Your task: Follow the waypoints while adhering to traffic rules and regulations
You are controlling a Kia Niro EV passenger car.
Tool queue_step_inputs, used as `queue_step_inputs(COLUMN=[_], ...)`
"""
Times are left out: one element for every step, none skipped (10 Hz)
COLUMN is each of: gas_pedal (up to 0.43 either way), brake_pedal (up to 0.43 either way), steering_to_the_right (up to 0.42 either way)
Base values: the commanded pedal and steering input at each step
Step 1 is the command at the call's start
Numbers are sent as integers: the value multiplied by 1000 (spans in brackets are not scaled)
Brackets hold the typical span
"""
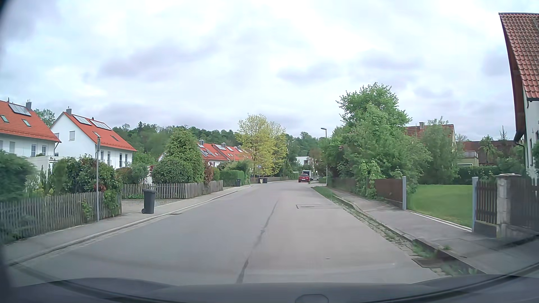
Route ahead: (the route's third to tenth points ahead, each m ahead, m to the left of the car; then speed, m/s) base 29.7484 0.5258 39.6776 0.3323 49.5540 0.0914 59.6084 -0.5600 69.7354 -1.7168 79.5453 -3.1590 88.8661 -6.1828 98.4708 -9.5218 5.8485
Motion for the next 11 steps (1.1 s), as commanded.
queue_step_inputs(gas_pedal=[130,130,130,130,130,130,130,130,130,79,47], brake_pedal=[0,0,0,0,0,0,0,0,0,0,0], steering_to_the_right=[-5,-5,-5,-5,-5,-6,-5,-5,-4,-4,-4])
